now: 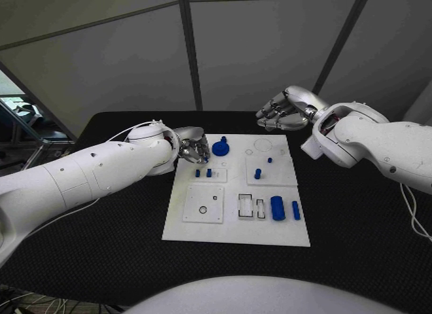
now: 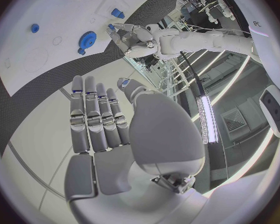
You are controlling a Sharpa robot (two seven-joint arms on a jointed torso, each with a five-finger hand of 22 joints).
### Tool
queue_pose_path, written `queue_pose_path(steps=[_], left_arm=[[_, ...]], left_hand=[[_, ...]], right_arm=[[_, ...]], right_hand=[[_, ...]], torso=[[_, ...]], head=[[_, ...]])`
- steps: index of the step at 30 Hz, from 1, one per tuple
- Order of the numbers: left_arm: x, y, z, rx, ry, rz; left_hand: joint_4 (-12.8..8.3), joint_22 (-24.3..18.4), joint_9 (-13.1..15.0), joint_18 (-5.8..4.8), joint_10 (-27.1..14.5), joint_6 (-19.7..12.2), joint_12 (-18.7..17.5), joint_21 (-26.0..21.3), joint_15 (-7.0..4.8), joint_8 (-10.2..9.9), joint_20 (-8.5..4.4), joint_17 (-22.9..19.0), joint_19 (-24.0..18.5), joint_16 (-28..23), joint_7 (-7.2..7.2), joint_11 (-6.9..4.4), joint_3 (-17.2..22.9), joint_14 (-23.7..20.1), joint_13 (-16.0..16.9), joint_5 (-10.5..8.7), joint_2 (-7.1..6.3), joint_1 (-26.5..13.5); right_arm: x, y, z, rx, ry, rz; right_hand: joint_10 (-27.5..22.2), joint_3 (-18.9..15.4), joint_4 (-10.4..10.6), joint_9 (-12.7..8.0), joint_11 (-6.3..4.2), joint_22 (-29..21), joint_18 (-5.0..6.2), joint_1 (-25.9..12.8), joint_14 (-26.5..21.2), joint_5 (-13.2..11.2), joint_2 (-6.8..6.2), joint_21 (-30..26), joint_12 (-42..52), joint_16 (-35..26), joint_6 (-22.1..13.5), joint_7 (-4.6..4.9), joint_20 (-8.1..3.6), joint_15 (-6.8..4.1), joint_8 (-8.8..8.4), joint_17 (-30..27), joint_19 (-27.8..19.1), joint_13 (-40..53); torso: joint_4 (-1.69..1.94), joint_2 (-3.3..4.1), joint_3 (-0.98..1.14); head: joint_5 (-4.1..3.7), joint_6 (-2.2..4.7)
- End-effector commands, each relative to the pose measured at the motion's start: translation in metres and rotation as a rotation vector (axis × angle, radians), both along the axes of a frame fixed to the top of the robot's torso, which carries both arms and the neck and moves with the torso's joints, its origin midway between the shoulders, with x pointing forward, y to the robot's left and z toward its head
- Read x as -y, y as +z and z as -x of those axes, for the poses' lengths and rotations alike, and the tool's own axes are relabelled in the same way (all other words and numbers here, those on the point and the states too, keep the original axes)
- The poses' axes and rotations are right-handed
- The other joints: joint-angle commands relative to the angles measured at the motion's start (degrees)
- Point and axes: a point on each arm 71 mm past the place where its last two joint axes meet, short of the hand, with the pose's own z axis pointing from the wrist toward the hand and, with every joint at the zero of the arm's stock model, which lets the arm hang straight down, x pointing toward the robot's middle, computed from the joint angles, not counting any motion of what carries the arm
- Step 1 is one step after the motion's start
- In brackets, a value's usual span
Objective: Assemble the parts on the task board
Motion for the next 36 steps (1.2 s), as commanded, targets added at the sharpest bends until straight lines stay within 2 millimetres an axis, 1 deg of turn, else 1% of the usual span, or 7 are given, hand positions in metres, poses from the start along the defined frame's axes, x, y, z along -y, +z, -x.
queue_pose_path(steps=[1, 6, 20, 29, 33, 35, 36], left_arm=[[0.0006, -0.001, -0.0001, -0.011, 0.0, -0.012], [0.0019, -0.0016, -0.0004, -0.011, -0.001, -0.012], [0.006, -0.0028, -0.0001, -0.01, -0.008, -0.006], [0.0053, -0.0051, -0.0009, -0.026, -0.002, -0.02], [0.004, -0.0062, -0.0009, -0.038, 0.002, -0.03], [0.0031, -0.0065, -0.0008, -0.041, 0.004, -0.034], [0.0027, -0.0065, -0.0008, -0.042, 0.005, -0.034]], left_hand=[[0.19, 5.54, -0.02, -2.69, 0.29, 0.26, -0.35, -0.03, 0.2, -0.28, 0.12, -0.05, 0.55, 0.24, 0.17, 0.09, -0.25, 1.24, 0.09, -0.16, 0.1, -0.48], [0.2, 5.52, -0.08, -2.68, 0.19, 0.14, -0.54, -0.1, 0.21, -0.43, 0.13, -0.09, 0.53, 0.24, 0.2, 0.12, -0.33, 1.22, 0.09, -0.17, 0.09, -0.62], [0.22, 5.53, -0.1, -2.68, 0.16, 0.11, -0.6, -0.09, 0.22, -0.47, 0.14, -0.09, 0.53, 0.24, 0.21, 0.13, -0.36, 1.22, 0.09, -0.16, 0.1, -0.67], [0.24, 5.49, -0.17, -2.66, 0.08, -0.01, -0.78, -0.21, 0.25, -0.61, 0.15, -0.2, 0.48, 0.22, 0.25, 0.17, -0.4, 1.19, 0.09, -0.15, 0.16, -0.78], [0.25, 5.42, -0.52, -2.65, -0.35, -0.97, -1.38, -0.42, 0.45, -1.37, 0.25, -0.52, 0.39, 0.14, 0.54, 0.42, -0.6, 1.07, 0.08, -0.14, 0.02, -1.17], [0.18, 5.38, -1.11, -2.63, -0.38, -2.79, -1.71, -0.57, 0.54, -2.26, 0.35, -0.66, 0.33, 0.14, 0.57, 0.48, -0.64, 1.01, 0.15, -0.1, -0.14, -1.35], [0.13, 5.38, -1.41, -2.61, -0.36, -3.8, -1.84, -0.6, 0.53, -2.35, 0.36, -0.69, 0.33, 0.16, 0.48, 0.43, -0.66, 0.99, 0.19, -0.09, -0.26, -1.44]], right_arm=[[-0.0015, 0.0021, 0.0004, 0.011, 0.011, -0.004], [-0.0018, 0.0022, 0.0005, 0.011, 0.012, -0.004], [-0.0022, 0.0021, 0.0006, 0.01, 0.013, -0.004], [-0.0018, 0.0021, 0.0007, 0.009, 0.012, -0.004], [-0.0012, 0.0021, 0.0006, 0.009, 0.011, -0.003], [-0.0008, 0.0021, 0.0005, 0.009, 0.01, -0.003], [-0.0007, 0.002, 0.0005, 0.009, 0.009, -0.003]], right_hand=[[-0.17, 0.37, -0.07, 0.04, 0.05, -0.07, 0.62, 0.08, 0.33, 0.26, 0.39, -0.25, 0.39, -0.24, -0.17, -0.05, 0.06, -0.04, 0.18, -0.07, 0.5, -0.05], [-0.17, 0.37, -0.07, 0.04, 0.05, -0.07, 0.62, 0.08, 0.33, 0.26, 0.39, -0.25, 0.39, -0.24, -0.17, -0.05, 0.06, -0.04, 0.18, -0.07, 0.5, -0.05], [-0.15, 0.42, -0.09, 0.04, 0.04, -0.14, 0.62, 0.06, 0.4, 0.26, 0.39, -0.33, 0.43, -0.32, -0.16, -0.06, 0.05, -0.06, 0.23, -0.12, 0.58, -0.05], [-0.15, 0.42, -0.09, 0.04, 0.04, -0.14, 0.62, 0.06, 0.4, 0.26, 0.39, -0.33, 0.43, -0.32, -0.16, -0.06, 0.05, -0.06, 0.23, -0.12, 0.58, -0.05], [-0.15, 0.42, -0.09, 0.04, 0.04, -0.14, 0.62, 0.06, 0.4, 0.26, 0.39, -0.33, 0.43, -0.32, -0.16, -0.06, 0.05, -0.06, 0.23, -0.12, 0.58, -0.05], [-0.17, 0.4, -0.07, 0.04, 0.05, -0.16, 0.62, 0.02, 0.41, 0.25, 0.35, -0.35, 0.44, -0.35, -0.18, -0.06, 0.06, -0.05, 0.24, -0.14, 0.6, -0.06], [-0.17, 0.4, -0.07, 0.04, 0.05, -0.16, 0.62, 0.02, 0.41, 0.25, 0.35, -0.35, 0.44, -0.35, -0.18, -0.06, 0.06, -0.05, 0.24, -0.14, 0.6, -0.06]], torso=[[-0.01, 0.05, -0.03], [-0.01, 0.04, -0.01], [0.03, 0.02, -0.02], [-0.01, 0.01, -0.01], [0.03, -0.01, -0.01], [0.07, -0.01, -0.02], [0.08, 0.0, -0.02]], head=[[-0.08, 0.01], [-0.15, -0.08], [-0.3, -0.07], [-0.45, -0.02], [-0.5, -0.02], [-0.53, -0.04], [-0.57, -0.03]])
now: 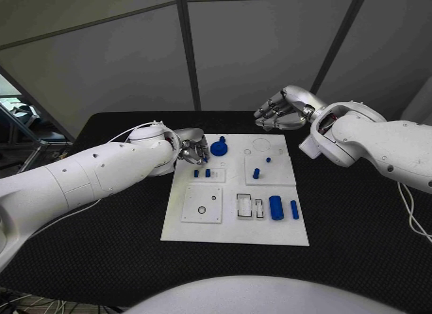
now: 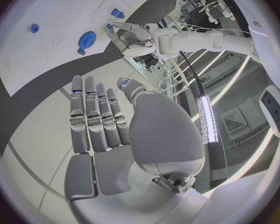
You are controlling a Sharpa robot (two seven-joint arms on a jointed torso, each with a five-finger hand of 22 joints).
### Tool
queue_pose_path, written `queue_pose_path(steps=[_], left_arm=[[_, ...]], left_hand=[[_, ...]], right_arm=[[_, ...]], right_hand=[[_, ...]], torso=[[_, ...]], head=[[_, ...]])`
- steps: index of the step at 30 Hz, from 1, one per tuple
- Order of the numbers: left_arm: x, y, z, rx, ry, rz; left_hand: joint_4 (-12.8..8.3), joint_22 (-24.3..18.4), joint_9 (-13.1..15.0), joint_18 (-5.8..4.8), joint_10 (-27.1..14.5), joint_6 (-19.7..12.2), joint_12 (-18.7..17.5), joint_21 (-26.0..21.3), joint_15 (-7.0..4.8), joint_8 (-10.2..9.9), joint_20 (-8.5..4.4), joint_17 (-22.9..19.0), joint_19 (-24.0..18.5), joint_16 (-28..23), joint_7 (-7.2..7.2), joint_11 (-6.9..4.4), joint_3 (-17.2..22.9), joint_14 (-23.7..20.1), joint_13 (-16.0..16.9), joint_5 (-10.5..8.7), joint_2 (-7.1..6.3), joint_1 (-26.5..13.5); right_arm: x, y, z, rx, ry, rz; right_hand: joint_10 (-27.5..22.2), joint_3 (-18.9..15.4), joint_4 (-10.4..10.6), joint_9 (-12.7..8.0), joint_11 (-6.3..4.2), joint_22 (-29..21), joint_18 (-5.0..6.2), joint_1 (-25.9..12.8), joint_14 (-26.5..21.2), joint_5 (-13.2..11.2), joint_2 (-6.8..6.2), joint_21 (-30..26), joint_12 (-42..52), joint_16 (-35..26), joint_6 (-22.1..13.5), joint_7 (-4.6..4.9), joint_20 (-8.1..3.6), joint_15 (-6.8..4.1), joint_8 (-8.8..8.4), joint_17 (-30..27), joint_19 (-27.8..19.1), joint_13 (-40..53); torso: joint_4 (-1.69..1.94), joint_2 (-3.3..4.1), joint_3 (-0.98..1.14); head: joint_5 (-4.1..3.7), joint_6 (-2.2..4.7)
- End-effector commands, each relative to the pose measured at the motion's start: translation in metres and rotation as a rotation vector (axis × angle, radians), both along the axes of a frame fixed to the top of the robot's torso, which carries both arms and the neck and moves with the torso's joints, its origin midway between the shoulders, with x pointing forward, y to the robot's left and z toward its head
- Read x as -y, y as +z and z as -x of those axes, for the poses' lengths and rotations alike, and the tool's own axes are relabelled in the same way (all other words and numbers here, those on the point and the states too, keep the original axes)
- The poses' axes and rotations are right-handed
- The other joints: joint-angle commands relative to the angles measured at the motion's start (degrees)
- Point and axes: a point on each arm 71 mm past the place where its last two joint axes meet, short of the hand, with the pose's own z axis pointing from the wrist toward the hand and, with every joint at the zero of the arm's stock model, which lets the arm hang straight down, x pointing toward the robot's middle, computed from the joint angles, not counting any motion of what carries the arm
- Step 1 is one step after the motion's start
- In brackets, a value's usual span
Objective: Assemble the parts on the task board
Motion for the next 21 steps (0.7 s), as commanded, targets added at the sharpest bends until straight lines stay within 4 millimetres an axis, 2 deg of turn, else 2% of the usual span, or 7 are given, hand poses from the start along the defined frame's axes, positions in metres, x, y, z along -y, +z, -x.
queue_pose_path(steps=[1, 8, 17, 21], left_arm=[[-0.0018, -0.002, 0.0006, -0.022, 0.004, -0.02], [-0.0036, -0.0008, 0.0008, -0.01, 0.01, -0.015], [-0.0071, 0.0012, 0.0002, 0.014, 0.023, -0.003], [-0.0114, 0.0021, 0.0001, 0.024, 0.033, -0.001]], left_hand=[[-0.21, 5.34, -0.72, -2.57, 0.0, -2.58, -0.52, -0.25, 0.48, -0.36, 0.35, -0.17, 0.31, 0.16, -0.17, -0.01, -0.36, 0.96, 0.16, -0.1, -0.2, -0.93], [-0.2, 5.22, -0.91, -2.49, 0.07, -6.9, -1.27, -0.66, 0.01, -0.36, 0.04, -0.25, 0.28, 0.31, -0.73, -0.58, -0.63, 0.96, 0.4, -0.09, -0.9, -1.58], [-0.2, 5.17, -0.9, -2.49, 0.12, -9.37, -1.68, -0.86, -0.13, -0.39, -0.1, -0.27, 0.3, 0.41, -1.07, -0.7, -0.86, 0.99, 0.57, -0.06, -1.14, -1.64], [-0.2, 5.18, -0.89, -2.5, 0.2, -10.12, -1.78, -0.87, -0.16, -0.37, -0.12, -0.24, 0.33, 0.46, -1.11, -0.73, -0.95, 1.01, 0.64, -0.05, -1.16, -1.58]], right_arm=[[-0.0006, 0.0019, 0.0002, 0.009, 0.008, -0.003], [0.0001, 0.0019, 0.0, 0.009, 0.007, -0.002], [0.0021, 0.0016, -0.0009, 0.014, -0.001, 0.008], [0.0053, 0.001, -0.0023, 0.023, -0.009, 0.03]], right_hand=[[-0.17, 0.26, 0.07, 0.04, 0.05, -0.08, 0.62, 0.02, 0.41, 0.25, 0.35, -0.35, 0.2, -0.36, -0.18, -0.06, -0.14, -0.05, 0.24, -0.07, 0.4, -0.06], [-0.17, 0.26, 0.07, 0.04, 0.05, -0.08, 0.62, 0.02, 0.41, 0.25, 0.35, -0.35, 0.2, -0.36, -0.18, -0.06, -0.14, -0.05, 0.24, -0.07, 0.4, -0.06], [-0.31, 0.23, -0.02, 0.01, 0.09, -0.14, 0.61, 0.03, 0.38, 0.25, 0.15, -0.45, 0.15, -0.47, -0.35, -0.01, -0.14, -0.02, 0.18, -0.13, 0.41, -0.08], [-1.53, 0.26, -0.28, -0.14, 0.5, -0.32, 0.58, 0.12, 0.47, 0.14, -0.1, -0.67, -0.35, -0.68, -1.34, 0.4, -0.08, 0.14, -0.23, -0.27, 0.53, -0.14]], torso=[[0.07, 0.0, -0.01], [0.08, -0.01, -0.01], [0.08, 0.0, -0.03], [0.09, -0.02, -0.05]], head=[[-0.06, 0.03], [0.01, -0.02], [0.04, 0.0], [0.0, 0.11]])
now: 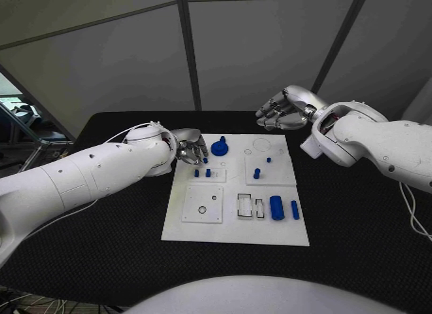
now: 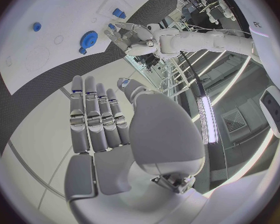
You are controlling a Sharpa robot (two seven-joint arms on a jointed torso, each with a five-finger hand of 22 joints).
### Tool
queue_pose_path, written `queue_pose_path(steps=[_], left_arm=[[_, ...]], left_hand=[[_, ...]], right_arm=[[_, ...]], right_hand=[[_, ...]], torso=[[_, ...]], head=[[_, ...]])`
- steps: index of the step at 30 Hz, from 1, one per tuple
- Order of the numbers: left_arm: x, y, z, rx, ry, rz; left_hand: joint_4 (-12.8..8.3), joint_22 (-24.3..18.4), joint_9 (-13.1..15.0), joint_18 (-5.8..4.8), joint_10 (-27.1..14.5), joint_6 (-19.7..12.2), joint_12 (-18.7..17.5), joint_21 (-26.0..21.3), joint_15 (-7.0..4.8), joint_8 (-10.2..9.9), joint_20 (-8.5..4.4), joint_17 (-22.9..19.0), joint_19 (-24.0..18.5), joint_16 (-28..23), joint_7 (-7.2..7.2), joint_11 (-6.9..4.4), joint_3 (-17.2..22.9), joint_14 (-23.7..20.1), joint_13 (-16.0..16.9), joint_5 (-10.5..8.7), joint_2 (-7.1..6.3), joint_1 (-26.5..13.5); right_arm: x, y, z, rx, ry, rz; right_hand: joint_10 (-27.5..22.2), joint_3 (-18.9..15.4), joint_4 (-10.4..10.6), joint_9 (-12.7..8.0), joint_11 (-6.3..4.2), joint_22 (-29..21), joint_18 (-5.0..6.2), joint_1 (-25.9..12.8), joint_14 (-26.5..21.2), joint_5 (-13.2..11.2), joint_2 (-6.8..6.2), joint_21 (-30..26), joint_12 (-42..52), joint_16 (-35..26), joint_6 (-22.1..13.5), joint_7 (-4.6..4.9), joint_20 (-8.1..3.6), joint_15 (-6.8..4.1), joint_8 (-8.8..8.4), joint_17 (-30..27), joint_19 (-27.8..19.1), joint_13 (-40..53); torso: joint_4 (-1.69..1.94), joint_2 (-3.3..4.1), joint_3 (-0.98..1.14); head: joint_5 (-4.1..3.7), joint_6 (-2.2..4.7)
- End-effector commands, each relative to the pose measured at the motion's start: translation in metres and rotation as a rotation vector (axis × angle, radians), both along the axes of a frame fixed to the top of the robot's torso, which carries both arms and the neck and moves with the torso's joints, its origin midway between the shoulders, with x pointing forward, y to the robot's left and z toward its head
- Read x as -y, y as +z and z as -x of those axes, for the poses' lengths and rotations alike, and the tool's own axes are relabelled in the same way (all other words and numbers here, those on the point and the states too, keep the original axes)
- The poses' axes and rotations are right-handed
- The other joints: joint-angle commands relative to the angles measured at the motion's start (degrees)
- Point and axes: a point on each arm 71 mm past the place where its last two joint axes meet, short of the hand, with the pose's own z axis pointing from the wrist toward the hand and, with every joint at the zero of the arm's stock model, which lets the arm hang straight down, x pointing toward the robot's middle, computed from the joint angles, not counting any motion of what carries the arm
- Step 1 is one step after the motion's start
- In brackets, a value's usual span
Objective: Assemble the parts on the task board
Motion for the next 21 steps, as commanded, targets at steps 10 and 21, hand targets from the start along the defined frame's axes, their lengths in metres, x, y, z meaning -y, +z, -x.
queue_pose_path(steps=[10, 21], left_arm=[[-0.034, 0.018, -0.002, 0.08, 0.076, 0.079], [-0.085, 0.052, 0.011, 0.086, 0.253, 0.638]], left_hand=[[-0.08, 4.61, 0.83, -2.3, 0.46, 3.7, -0.23, -1.5, 0.02, 2.15, -0.06, -0.13, -0.01, 0.35, 0.63, -0.2, -0.42, 1.04, 0.52, -0.11, 0.24, -0.27], [-0.95, -5.7, 0.74, 1.43, -0.52, 8.29, 3.21, -22.86, 0.79, 4.19, 0.6, -18.24, -8.87, -8.67, 1.65, 0.57, -1.35, -7.09, 1.98, -0.2, 1.8, 0.98]], right_arm=[[0.014, -0.003, -0.003, 0.114, 0.025, 0.271], [0.015, -0.027, 0.012, 0.232, 0.091, 0.59]], right_hand=[[4.38, -1.39, -3.7, 0.48, -3.34, 4.89, 0.64, 2.79, 15.6, -5.41, 1.22, 9.5, 2.41, 10.61, 3.74, -3.33, -6.01, -5.2, 1.61, 6.22, 14.63, 0.61], [6.02, 1.69, -3.98, 0.04, -4.69, 18.03, -0.63, 1.59, 15.66, -8.83, 0.55, 24.95, -0.76, 37.6, 5.69, -4.33, -7.25, -6.27, -0.41, 26.25, 16.79, 0.54]], torso=[[0.11, -0.08, -0.07], [0.08, 0.0, -0.14]], head=[[-0.25, 0.8], [-2.32, 2.08]])
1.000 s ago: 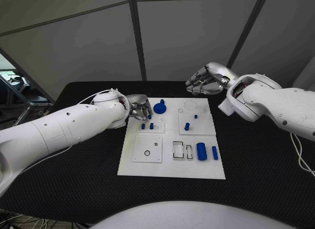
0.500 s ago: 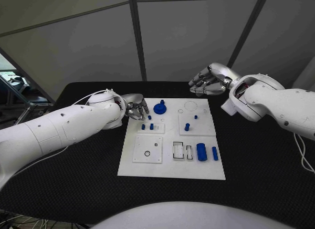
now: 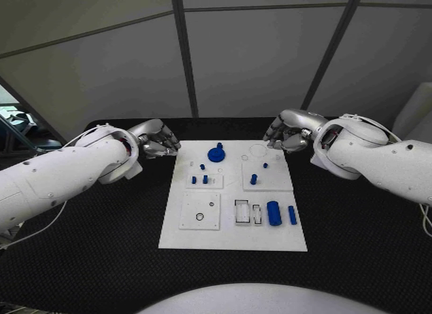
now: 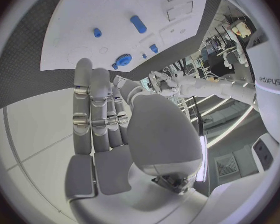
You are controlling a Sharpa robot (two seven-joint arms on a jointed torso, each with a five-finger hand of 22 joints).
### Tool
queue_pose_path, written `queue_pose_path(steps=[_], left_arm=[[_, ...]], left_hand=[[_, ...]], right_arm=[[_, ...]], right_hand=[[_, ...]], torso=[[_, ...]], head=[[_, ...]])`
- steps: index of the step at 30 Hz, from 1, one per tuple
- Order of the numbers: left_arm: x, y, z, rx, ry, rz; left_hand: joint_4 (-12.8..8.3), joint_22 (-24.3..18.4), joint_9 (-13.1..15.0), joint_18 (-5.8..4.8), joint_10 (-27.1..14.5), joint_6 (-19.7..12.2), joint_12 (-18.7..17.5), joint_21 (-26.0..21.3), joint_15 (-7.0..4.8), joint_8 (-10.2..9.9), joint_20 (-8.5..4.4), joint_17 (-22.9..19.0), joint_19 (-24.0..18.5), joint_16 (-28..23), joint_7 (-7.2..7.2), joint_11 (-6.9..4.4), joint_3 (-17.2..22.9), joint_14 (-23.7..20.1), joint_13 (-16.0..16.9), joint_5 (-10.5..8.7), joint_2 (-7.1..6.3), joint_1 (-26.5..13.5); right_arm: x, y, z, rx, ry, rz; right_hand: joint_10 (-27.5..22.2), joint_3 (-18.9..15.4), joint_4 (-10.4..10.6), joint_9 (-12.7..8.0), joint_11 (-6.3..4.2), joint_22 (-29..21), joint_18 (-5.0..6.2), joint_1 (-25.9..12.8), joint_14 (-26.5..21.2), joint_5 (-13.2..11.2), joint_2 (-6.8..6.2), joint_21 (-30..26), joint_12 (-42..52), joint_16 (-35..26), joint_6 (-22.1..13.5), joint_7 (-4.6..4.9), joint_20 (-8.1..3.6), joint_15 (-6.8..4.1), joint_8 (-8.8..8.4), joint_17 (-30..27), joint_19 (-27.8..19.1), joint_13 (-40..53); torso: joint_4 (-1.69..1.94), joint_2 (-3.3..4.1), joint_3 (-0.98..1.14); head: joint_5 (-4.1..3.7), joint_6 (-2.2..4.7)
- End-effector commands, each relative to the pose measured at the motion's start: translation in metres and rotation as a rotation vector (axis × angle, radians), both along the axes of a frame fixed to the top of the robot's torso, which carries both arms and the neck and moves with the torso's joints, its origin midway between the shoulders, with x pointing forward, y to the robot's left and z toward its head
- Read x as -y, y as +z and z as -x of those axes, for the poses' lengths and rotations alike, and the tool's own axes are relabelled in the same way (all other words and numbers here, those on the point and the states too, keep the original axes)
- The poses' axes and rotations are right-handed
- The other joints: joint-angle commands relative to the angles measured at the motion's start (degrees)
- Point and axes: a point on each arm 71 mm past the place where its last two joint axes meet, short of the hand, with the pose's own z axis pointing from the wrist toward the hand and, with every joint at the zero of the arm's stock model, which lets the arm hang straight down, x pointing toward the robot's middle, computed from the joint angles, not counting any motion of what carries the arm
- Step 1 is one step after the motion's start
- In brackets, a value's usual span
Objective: Assemble the parts on the task board
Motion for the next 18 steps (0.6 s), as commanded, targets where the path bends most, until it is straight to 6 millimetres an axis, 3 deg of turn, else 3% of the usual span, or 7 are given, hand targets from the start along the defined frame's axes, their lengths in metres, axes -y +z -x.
queue_pose_path(steps=[1, 2, 3, 8, 10, 14, 18], left_arm=[[0.0, 0.016, 0.004, 0.049, 0.057, 0.378], [-0.001, 0.019, 0.009, 0.059, 0.058, 0.455], [-0.001, 0.021, 0.012, 0.061, 0.058, 0.512], [-0.001, 0.026, 0.026, 0.028, 0.085, 0.78], [-0.001, 0.026, 0.031, 0.016, 0.103, 0.858], [-0.002, 0.026, 0.035, 0.002, 0.124, 0.942], [0.0, 0.026, 0.039, -0.008, 0.128, 0.991]], left_hand=[[-0.03, -2.51, -0.27, 1.56, -0.79, 0.34, 0.97, -5.27, 0.14, 0.2, 0.14, -19.89, -2.51, -10.94, 0.15, 0.1, -0.6, -8.72, 0.4, -0.19, 1.06, 0.14], [0.53, -3.65, -0.4, 1.89, -1.16, 0.34, 1.61, -7.54, 0.17, 0.22, 0.26, -26.94, -3.58, -15.77, 0.06, 0.08, -1.58, -11.6, 0.67, -0.27, 0.86, -0.86], [1.2, -4.58, -0.43, 2.14, -1.3, 0.41, 1.92, -9.36, 0.26, 0.28, 0.37, -28.45, -4.38, -16.98, -0.01, 0.13, -2.45, -12.05, 0.79, -0.33, 0.62, -1.92], [2.0, -6.62, -0.58, 2.67, -2.06, 0.29, 3.02, -13.06, 0.24, 0.31, 0.49, -30.13, -5.96, -19.04, 0.05, 0.18, -4.17, -12.16, 1.2, -0.29, 0.91, -2.43], [2.62, -6.98, -0.6, 2.66, -2.24, 0.25, 3.44, -13.6, 0.35, 0.33, 0.6, -30.52, -6.1, -19.46, 0.05, 0.24, -5.15, -12.1, 1.35, -0.4, 0.92, -3.16], [3.5, -7.69, -0.6, 2.79, -2.4, 0.37, 4.41, -14.6, 0.3, 0.5, 0.67, -31.19, -6.24, -20.11, -0.05, 0.14, -7.17, -11.96, 1.72, -0.4, 1.02, -3.87], [3.61, -8.06, -0.6, 2.85, -2.6, 0.38, 4.83, -15.16, 0.27, 0.56, 0.65, -31.51, -6.31, -20.42, -0.09, 0.11, -7.73, -12.01, 1.88, -0.35, 1.37, -3.55]], right_arm=[[-0.003, -0.005, 0.004, 0.082, 0.037, 0.188], [-0.003, -0.008, 0.007, 0.089, 0.04, 0.211], [-0.004, -0.011, 0.008, 0.092, 0.042, 0.225], [-0.006, -0.023, 0.014, 0.087, 0.049, 0.277], [-0.007, -0.028, 0.016, 0.083, 0.052, 0.294], [-0.01, -0.034, 0.017, 0.084, 0.052, 0.311], [-0.014, -0.04, 0.015, 0.077, 0.053, 0.324]], right_hand=[[-0.86, 0.64, 0.15, -0.12, 0.18, 6.47, -0.94, -0.48, 2.86, -0.53, -0.58, 6.29, -0.74, 6.41, -0.02, 0.03, -0.01, -0.12, -0.62, 5.98, 1.07, -0.16], [-1.15, 1.19, 0.16, -0.11, 0.23, 11.76, -1.57, -0.69, 2.78, -0.97, -1.19, 11.49, -1.18, 11.56, -0.37, 0.1, 0.07, 0.06, -1.13, 10.5, 1.62, -0.13], [-1.27, 1.63, 0.24, -0.06, 0.36, 14.54, -1.89, -0.9, 2.44, -1.14, -1.58, 14.26, -1.46, 14.31, -0.47, 0.19, 0.16, 0.16, -1.42, 12.8, 1.58, -0.08], [-1.98, 2.07, 0.72, -0.14, 1.2, 20.7, -2.73, -1.71, 2.54, -1.24, -2.21, 20.0, -1.94, 19.11, -1.15, 1.27, 0.49, 0.62, -1.85, 17.28, 1.58, -0.14], [-2.71, 2.15, 0.86, -0.21, 1.58, 21.51, -2.83, -2.01, 2.39, -1.28, -2.64, 20.83, -2.19, 20.03, -1.79, 1.67, 0.65, 0.88, -1.99, 18.02, 1.31, -0.25], [-4.63, 2.26, 1.05, -0.31, 2.09, 22.95, -2.95, -2.4, 2.06, -1.34, -3.35, 22.32, -2.26, 21.63, -3.41, 2.0, 0.99, 1.34, -2.02, 19.26, 0.69, -0.47], [-6.13, 2.35, 1.07, -0.23, 2.35, 23.98, -2.91, -2.48, 1.71, -1.41, -3.61, 23.42, -2.1, 22.75, -4.22, 2.08, 1.29, 1.56, -1.92, 20.0, 0.01, -0.52]], torso=[[0.07, 0.09, -0.09], [0.15, 0.04, -0.13], [0.12, 0.02, -0.12], [-0.04, 0.14, -0.12], [-0.07, 0.19, -0.02], [-0.23, 0.13, 0.08], [-0.1, 0.19, -0.04]], head=[[-1.33, 0.51], [-2.03, 0.68], [-2.27, 0.79], [-2.94, 1.19], [-3.02, 1.43], [-3.14, 1.55], [-3.4, 1.62]])
